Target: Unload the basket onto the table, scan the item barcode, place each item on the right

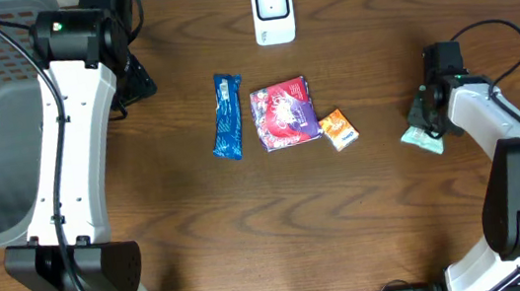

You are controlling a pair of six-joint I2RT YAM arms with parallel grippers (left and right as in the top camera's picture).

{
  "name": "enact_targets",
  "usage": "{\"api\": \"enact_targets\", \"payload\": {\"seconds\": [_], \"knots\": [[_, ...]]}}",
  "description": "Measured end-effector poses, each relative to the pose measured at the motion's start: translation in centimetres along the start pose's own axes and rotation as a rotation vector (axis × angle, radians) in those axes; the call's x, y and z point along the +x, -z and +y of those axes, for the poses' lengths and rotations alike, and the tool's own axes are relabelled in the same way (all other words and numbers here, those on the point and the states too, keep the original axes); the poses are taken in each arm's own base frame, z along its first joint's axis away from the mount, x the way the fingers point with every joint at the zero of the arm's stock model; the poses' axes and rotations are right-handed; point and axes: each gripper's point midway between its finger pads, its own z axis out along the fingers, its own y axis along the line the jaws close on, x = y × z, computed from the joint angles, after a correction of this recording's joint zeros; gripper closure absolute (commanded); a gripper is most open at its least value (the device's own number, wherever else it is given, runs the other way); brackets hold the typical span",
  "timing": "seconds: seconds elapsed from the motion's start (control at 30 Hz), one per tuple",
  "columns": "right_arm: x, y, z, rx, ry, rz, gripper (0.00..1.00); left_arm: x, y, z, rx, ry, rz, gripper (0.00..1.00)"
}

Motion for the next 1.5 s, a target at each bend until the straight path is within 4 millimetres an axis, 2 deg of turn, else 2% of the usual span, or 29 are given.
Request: {"api": "enact_targets", "payload": {"seconds": [0.07,0.17,0.23,0.3,0.4,0.53,0.7,0.77,0.83,0.9,1.03,1.17,1.27,1.4,1.5], "knots": [[1.1,0.6,-0.2,0.006,0.026,0.083,0.97,0.0,0.0,0.0,0.0,0.0,0.0,0.02],[1.0,1.7,0.0,0.004,0.044,0.131,0.89,0.0,0.0,0.0,0.0,0.0,0.0,0.02],[-0.2,3.1,0.3,-0.009,0.046,0.13,0.76,0.0,0.0,0.0,0.0,0.0,0.001,0.02],[-1.7,4.6,0.7,-0.026,0.039,0.108,0.56,0.0,0.0,0.0,0.0,0.0,0.001,0.02],[-2.8,5.6,1.1,-0.04,0.046,0.083,0.42,0.0,0.0,0.0,0.0,0.0,0.0,0.02],[-1.6,5.2,1.1,-0.034,0.059,0.116,0.38,0.0,0.0,0.0,0.0,0.0,0.001,0.02],[1.2,2.4,0.8,-0.014,0.021,0.157,0.36,0.0,0.0,0.0,0.0,0.0,0.0,0.02],[2.4,1.2,0.7,-0.009,0.015,0.168,0.38,0.0,0.0,0.0,0.0,0.0,0.001,0.02],[3.3,0.2,0.6,-0.007,0.002,0.172,0.45,0.0,0.0,0.0,0.0,0.0,0.001,0.02],[3.9,-0.4,0.5,-0.005,-0.016,0.172,0.62,0.0,0.0,0.0,0.0,0.0,0.0,0.02],[3.7,-0.7,0.8,-0.021,-0.039,0.157,0.98,0.0,0.0,0.0,0.0,0.0,0.0,0.02],[2.9,-0.3,2.4,-0.104,-0.066,0.132,0.99,0.0,0.0,0.0,0.0,0.0,0.0,0.02],[2.3,0.1,4.9,-0.241,-0.073,0.125,0.99,0.0,0.0,0.0,0.0,0.0,0.0,0.02],[1.0,2.3,10.7,-0.584,-0.049,0.12,0.98,0.0,0.0,0.0,0.0,0.0,0.0,0.02],[0.0,4.5,13.8,-0.795,-0.023,0.103,0.96,0.0,0.0,0.0,0.0,0.0,0.001,0.02]]}}
